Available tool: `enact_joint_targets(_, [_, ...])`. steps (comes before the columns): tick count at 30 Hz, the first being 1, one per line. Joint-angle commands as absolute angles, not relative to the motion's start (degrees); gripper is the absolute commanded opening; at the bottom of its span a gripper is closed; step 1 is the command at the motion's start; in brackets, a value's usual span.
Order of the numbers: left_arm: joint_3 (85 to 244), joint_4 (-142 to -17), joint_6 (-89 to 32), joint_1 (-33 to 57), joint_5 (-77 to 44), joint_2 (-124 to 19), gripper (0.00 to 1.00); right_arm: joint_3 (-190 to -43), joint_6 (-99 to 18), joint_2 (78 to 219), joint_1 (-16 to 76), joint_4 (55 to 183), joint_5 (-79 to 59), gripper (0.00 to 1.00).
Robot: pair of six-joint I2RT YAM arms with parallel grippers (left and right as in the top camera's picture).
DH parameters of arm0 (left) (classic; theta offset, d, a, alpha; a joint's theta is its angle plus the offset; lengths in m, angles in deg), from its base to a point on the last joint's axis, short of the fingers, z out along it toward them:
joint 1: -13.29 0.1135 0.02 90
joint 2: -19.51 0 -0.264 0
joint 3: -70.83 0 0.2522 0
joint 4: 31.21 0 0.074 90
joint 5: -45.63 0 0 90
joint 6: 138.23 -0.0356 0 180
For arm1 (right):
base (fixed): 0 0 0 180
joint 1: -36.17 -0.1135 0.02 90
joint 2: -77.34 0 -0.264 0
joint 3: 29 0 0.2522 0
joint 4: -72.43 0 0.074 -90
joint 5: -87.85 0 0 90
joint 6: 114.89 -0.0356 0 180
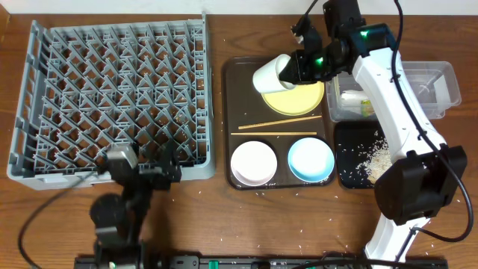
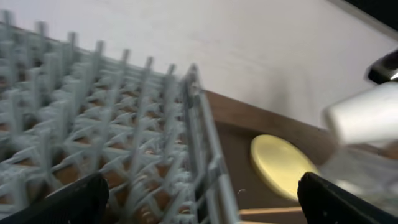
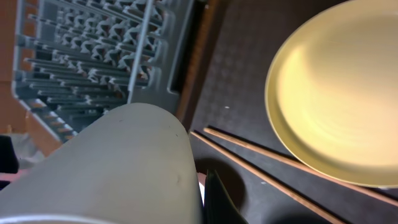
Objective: Sort waste into correct bins and load items into the dishwasher
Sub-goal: 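Hand the white cup from the right gripper to the left gripper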
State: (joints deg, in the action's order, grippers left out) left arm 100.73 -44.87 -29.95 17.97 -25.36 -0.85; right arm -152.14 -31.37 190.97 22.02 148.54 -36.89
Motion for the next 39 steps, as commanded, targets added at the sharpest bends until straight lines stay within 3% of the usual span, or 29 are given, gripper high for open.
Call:
enact_joint_targets(1, [110.3,-44.7,-27.7,17.7,-16.3,-13.0,0.98,-152.6,-29.9,191.0,22.3,148.3,-40.0,0.01])
enact_joint_targets(4, [115.9,-43.3,-25.9,17.7,-9.8,-22.0,0.98,-152.6,-29.9,191.0,22.3,147.7,-40.2,0.01])
enact_joint_targets(7, [117.7,-35.2,-16.9,17.7,-4.5,-29.4,0.98,-152.6,-30.0,191.0,22.3,147.0,-40.2,0.01])
enact_joint_targets(13, [117.7,-28.2,24.1,17.7,2.7,-39.3,0.98,-152.5,-32.5,191.0,22.0,145.0,-40.6,0.01])
enact_joint_targets(16, [117.7,-28.5,35.5,17.7,14.1,-42.6,0.98,-152.1,-32.6,191.0,21.5,143.0,-43.3,0.01])
enact_joint_targets(18, [117.7,-28.5,35.7,17.7,21.1,-44.4,0.98,-151.3,-32.6,191.0,21.1,141.6,-45.7,0.01])
enact_joint_targets(24, [117.7,-28.5,36.6,17.7,22.0,-47.4,0.98,-144.5,-32.8,191.1,18.8,133.4,-56.3,0.01])
enact_joint_targets(32, [117.7,-24.7,28.0,18.7,28.3,-48.0,0.98,-134.2,-32.5,191.1,17.1,116.0,-77.8,0.01])
enact_joint_targets(39, [117.7,-22.9,28.1,21.4,33.3,-48.6,0.98,-131.2,-31.3,191.1,13.7,112.0,-80.9,0.01])
